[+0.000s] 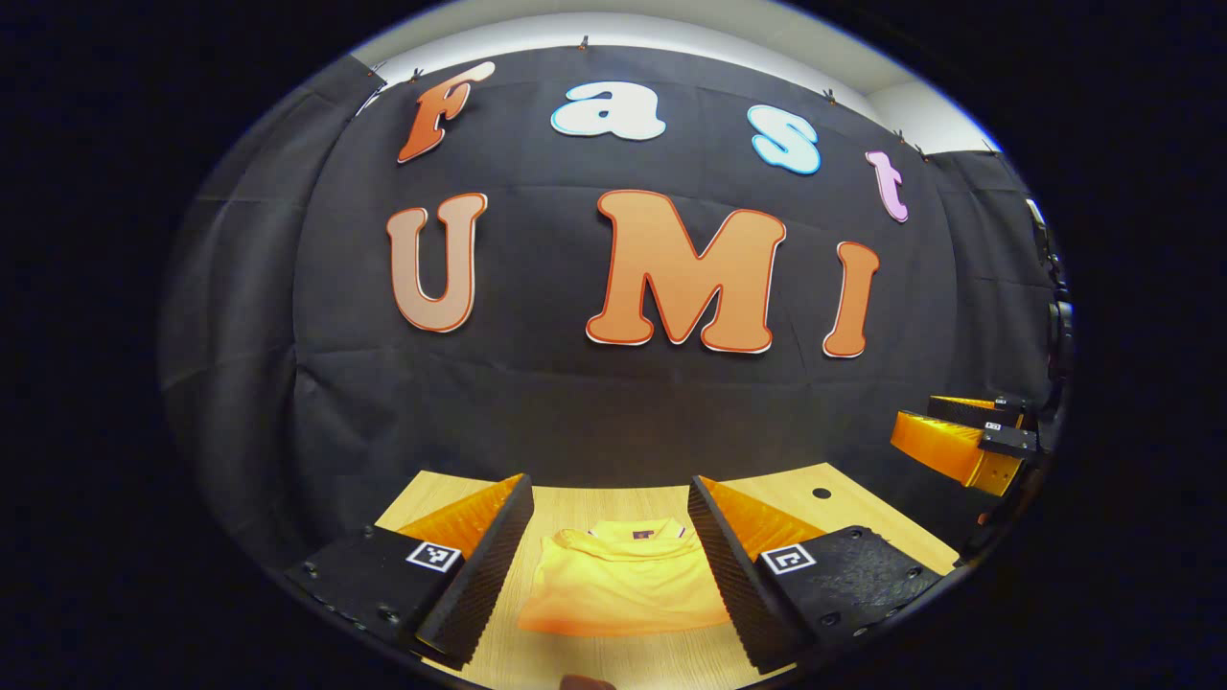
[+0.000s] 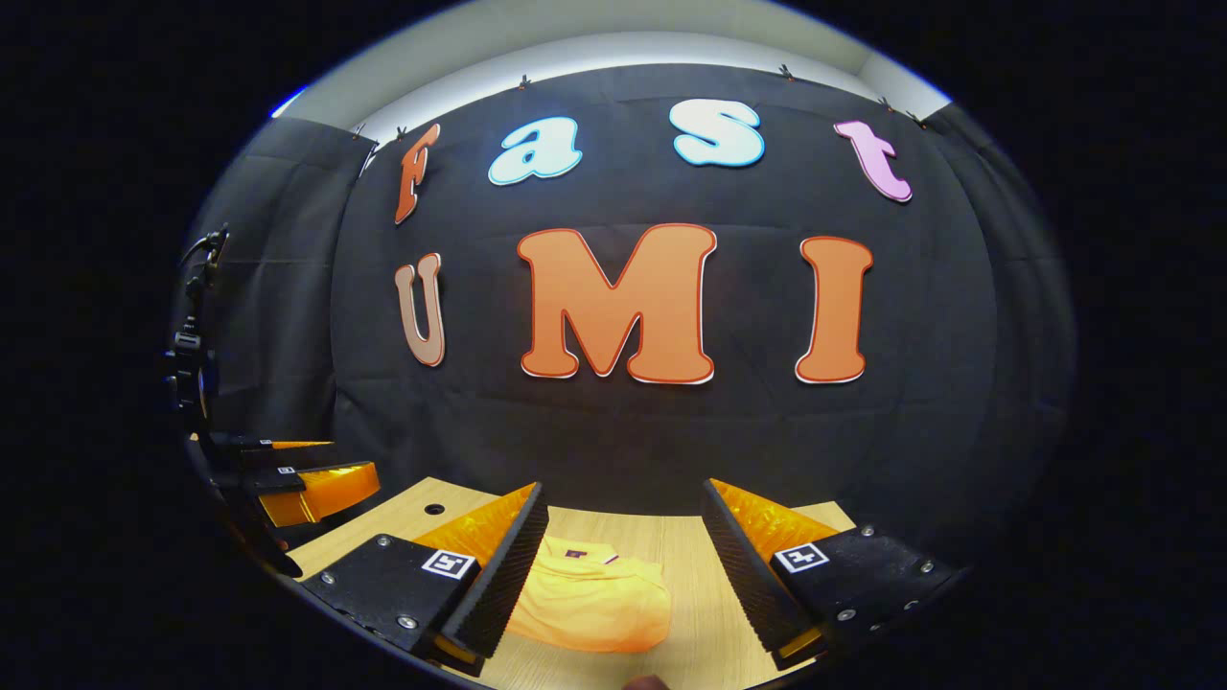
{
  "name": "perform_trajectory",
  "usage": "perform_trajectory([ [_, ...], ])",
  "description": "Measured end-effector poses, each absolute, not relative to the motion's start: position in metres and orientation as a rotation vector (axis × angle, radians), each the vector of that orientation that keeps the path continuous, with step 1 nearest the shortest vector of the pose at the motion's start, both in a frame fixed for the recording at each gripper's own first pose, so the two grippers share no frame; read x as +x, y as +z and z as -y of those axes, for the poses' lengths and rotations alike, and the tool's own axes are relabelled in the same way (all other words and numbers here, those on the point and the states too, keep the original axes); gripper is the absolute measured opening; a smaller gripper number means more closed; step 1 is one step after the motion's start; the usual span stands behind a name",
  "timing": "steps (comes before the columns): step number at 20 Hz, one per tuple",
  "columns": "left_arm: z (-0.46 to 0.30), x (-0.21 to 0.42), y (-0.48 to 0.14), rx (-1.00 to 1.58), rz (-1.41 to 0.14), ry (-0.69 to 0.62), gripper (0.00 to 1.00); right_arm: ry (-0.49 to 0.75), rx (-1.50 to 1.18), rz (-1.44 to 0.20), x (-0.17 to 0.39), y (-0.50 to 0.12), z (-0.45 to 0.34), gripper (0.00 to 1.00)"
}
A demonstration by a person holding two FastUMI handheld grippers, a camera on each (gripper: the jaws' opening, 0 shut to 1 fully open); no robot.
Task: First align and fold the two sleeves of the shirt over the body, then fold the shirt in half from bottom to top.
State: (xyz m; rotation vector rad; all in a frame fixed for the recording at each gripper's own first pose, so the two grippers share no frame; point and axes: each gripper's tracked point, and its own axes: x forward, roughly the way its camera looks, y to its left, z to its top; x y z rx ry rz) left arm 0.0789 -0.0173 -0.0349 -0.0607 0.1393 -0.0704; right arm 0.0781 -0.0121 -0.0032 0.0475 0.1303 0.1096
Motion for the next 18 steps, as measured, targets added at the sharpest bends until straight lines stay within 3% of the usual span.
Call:
perform_trajectory([
  [7, 0.031, 0.047, -0.036, -0.047, -0.035, -0.078, 0.98, 0.120, 0.042, -0.106, 0.045, -0.022, 0.010, 0.98],
  [18, 0.030, 0.045, -0.045, -0.006, -0.036, -0.052, 0.98, 0.144, 0.021, -0.110, 0.029, -0.040, 0.004, 0.98],
])
